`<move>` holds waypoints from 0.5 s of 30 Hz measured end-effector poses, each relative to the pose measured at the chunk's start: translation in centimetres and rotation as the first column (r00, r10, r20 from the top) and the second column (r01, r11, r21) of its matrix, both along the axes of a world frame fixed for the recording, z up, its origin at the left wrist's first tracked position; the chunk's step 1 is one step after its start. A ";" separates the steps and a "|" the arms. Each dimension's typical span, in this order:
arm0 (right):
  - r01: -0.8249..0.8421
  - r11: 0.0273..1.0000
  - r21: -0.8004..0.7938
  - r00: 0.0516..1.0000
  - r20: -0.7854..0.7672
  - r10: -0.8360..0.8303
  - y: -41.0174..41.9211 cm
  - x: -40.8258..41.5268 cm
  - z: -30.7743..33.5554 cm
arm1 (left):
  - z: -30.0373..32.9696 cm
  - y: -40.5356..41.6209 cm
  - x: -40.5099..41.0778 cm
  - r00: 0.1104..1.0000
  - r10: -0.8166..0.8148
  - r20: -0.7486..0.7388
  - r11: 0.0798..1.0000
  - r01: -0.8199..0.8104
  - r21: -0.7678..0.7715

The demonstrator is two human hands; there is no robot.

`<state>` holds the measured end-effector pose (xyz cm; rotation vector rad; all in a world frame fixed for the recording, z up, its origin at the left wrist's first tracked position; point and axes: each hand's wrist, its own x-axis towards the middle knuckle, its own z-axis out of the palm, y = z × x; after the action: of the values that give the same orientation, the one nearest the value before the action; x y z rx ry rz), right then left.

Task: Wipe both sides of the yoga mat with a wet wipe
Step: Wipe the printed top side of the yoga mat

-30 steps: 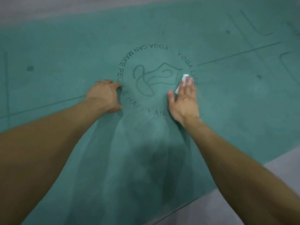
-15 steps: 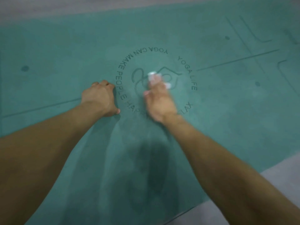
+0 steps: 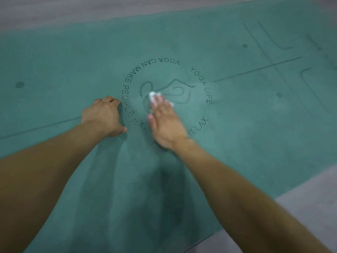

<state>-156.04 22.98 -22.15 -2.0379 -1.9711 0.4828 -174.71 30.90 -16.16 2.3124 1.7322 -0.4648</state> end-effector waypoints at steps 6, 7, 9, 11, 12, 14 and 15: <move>-0.122 0.992 -0.006 0.992 0.042 0.123 -1.5 3.8 0.1 | 0.2 -0.4 0.1 1.000 -0.002 -0.016 0.999 0.002 -0.040; 0.055 0.998 -0.039 0.996 0.069 -0.052 -1.7 8.5 0.2 | 0.1 -0.4 0.0 1.000 -0.001 -0.011 0.999 0.000 -0.035; 0.324 0.937 -0.133 0.935 0.199 -0.295 -2.8 16.7 0.6 | 0.0 -0.4 -0.1 1.000 0.000 -0.004 0.999 0.000 -0.033; 0.409 0.897 -0.170 0.897 0.257 -0.360 -3.6 19.3 0.6 | 0.0 -0.3 -0.2 1.000 0.003 -0.005 0.999 -0.003 -0.034; 0.404 0.901 -0.157 0.900 0.247 -0.361 -3.8 18.0 0.4 | 0.0 -0.2 -0.3 1.000 0.000 0.002 0.999 0.000 -0.038; 0.306 0.948 -0.088 0.933 0.228 -0.280 -4.5 12.5 0.1 | -0.2 -0.2 -0.7 1.000 -0.004 0.027 0.999 0.006 -0.053; 0.193 0.979 -0.067 0.964 0.199 -0.177 -5.0 9.0 0.2 | -0.3 -0.1 -0.9 0.999 -0.012 0.030 0.998 0.014 -0.063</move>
<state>-147.01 18.02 -21.91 -2.3759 -1.8641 0.3464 -175.59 30.75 -16.46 2.2770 1.6651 -0.4778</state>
